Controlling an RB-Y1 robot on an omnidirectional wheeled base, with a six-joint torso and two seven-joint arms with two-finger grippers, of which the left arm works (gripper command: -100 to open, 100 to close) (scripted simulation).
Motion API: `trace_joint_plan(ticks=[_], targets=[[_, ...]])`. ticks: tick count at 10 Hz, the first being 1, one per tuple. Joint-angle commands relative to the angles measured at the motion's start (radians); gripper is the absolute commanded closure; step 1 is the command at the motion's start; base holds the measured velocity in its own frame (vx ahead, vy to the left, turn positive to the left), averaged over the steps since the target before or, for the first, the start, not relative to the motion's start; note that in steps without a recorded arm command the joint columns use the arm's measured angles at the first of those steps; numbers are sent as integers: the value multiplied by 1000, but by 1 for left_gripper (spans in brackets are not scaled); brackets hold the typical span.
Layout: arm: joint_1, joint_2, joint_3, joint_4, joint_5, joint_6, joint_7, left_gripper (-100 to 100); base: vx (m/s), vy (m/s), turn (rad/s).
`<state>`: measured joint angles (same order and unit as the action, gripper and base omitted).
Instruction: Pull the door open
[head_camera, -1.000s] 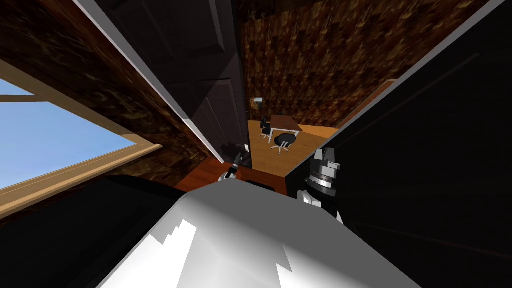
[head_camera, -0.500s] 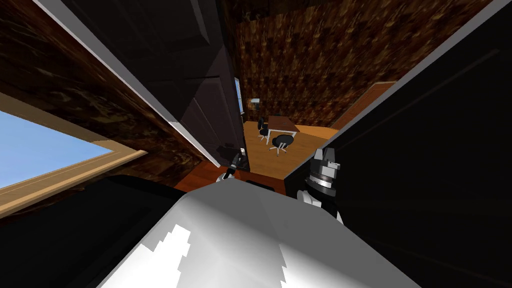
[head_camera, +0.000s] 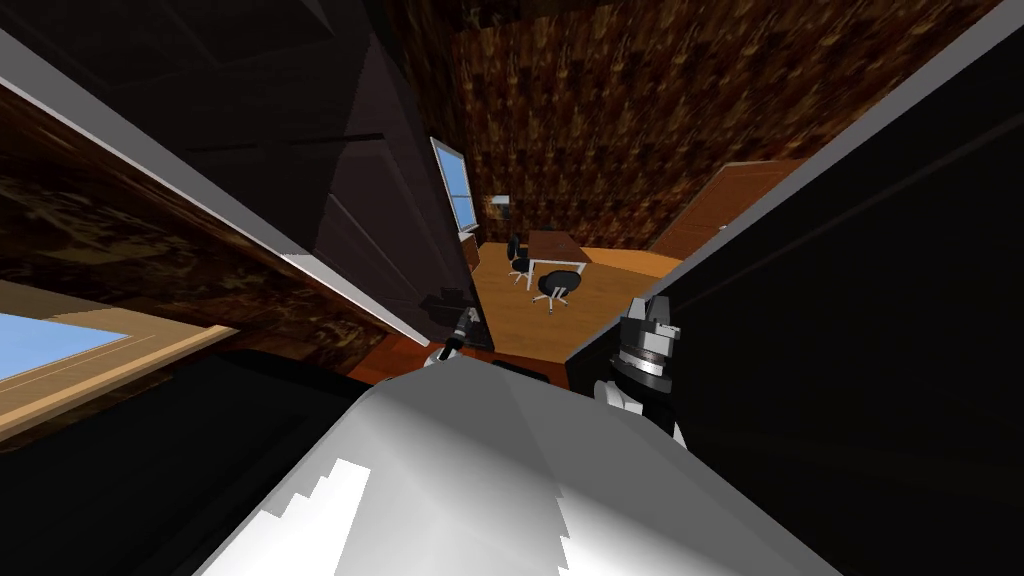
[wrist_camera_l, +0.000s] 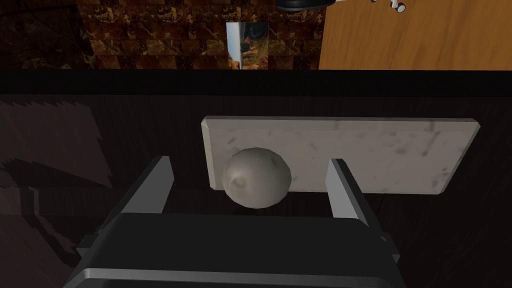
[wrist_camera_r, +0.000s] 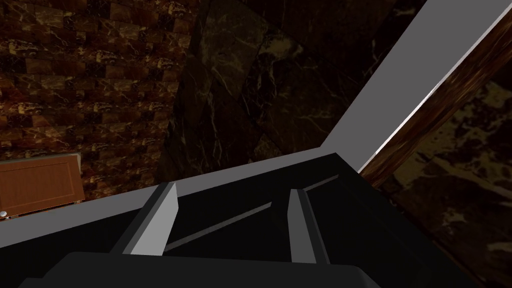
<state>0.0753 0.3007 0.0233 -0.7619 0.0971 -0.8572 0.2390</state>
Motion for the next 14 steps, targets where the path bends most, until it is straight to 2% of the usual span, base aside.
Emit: trace_joint_plan(ticks=[1,2,7,14], targets=[[0,0,0,0,0,0,0,-100,67,4,8],[0,0,0,0,0,0,0,100,-21,-7,10],[0,0,0,0,0,0,0,100,-9,0,-6],[80,68,-67,-23,-36,-85,85,100,-182,48,-108]])
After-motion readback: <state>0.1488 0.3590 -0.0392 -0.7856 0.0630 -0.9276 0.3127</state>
